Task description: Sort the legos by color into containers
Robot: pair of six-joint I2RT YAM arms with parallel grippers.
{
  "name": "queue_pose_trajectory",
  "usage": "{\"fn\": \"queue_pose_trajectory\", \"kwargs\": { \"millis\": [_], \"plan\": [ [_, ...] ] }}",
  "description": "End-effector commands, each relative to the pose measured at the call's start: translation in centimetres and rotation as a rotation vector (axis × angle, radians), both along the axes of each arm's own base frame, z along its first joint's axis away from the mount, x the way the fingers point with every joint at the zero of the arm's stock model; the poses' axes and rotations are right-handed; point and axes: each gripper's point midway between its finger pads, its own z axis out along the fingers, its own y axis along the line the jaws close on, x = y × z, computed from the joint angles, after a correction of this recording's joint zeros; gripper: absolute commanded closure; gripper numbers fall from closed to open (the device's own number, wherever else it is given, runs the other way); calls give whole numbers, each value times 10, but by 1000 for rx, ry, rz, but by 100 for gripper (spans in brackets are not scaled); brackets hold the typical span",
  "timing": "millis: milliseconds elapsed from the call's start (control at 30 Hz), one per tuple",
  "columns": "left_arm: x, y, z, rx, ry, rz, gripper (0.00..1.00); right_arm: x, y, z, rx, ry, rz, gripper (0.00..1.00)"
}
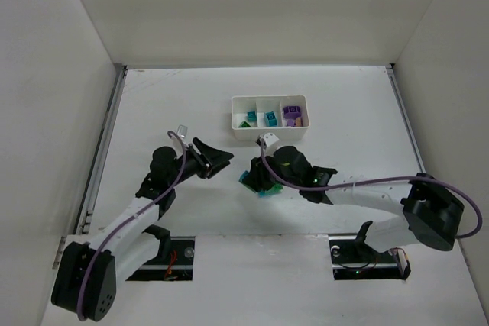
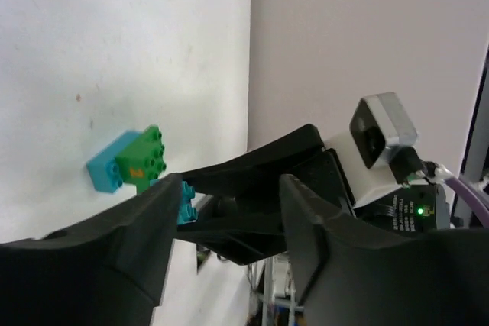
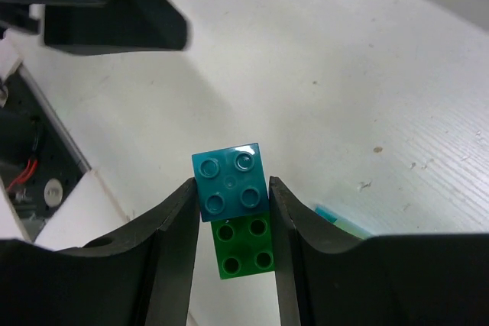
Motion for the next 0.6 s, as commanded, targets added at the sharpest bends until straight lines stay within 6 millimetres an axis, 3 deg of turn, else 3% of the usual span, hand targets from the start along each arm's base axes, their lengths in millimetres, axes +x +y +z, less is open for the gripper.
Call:
{"fn": "queue_pose_trajectory", "kwargs": {
  "millis": [0, 100, 233, 433, 567],
  "plan": [
    [10, 22, 2, 13, -77, 133, 57, 37, 19, 49, 129, -58, -138, 68],
    [6, 30, -1, 48, -133, 188, 64, 57, 24, 67, 164, -63, -213, 68],
    [-1, 29, -16, 156, -170, 208, 62, 82, 33, 86, 212, -55, -305, 68],
    [-2, 17, -22, 255, -225, 218, 54, 102, 42, 86, 187, -58, -384, 68],
    [2, 10, -19, 253, -242, 220, 52, 102, 46, 82, 180, -50, -395, 68]
  ]
}}
